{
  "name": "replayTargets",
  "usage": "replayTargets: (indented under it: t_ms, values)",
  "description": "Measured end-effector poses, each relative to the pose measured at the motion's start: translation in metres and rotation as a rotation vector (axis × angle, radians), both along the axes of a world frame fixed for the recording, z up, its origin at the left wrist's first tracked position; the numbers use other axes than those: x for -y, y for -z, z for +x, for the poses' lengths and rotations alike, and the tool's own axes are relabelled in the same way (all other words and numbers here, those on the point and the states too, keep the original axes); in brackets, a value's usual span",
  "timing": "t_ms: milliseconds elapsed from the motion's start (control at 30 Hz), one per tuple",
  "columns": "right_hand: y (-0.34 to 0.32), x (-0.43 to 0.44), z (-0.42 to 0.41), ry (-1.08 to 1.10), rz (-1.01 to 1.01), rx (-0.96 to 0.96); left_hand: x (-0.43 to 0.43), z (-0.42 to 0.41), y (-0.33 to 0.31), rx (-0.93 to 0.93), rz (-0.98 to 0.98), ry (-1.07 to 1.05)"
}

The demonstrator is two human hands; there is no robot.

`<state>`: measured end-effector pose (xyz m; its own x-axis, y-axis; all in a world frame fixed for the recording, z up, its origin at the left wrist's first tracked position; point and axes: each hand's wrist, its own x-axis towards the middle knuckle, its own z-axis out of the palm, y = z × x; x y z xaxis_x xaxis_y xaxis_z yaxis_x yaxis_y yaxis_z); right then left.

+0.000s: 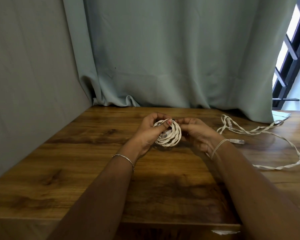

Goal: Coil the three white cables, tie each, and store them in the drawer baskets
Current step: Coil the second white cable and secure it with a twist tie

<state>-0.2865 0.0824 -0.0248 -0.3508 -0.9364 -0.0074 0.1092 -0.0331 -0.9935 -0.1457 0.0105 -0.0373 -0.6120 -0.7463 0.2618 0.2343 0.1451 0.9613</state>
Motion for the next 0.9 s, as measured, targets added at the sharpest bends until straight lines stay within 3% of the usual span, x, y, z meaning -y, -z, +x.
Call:
replayTargets:
  t_ms: [300,600,900]
  values:
    - [-0.002,-0.004,-0.004,-0.198,0.03,0.181,0.002,-0.001,0.001,-0.027,-0.067,-0.041]
    - [0.001,-0.005,-0.01,-0.2,0.048,0.048,-0.003,0.0,-0.003,-0.019,-0.052,0.018]
    - [-0.003,-0.01,-0.005,-0.24,0.008,0.124,-0.002,0.003,-0.005,0.004,-0.03,0.081]
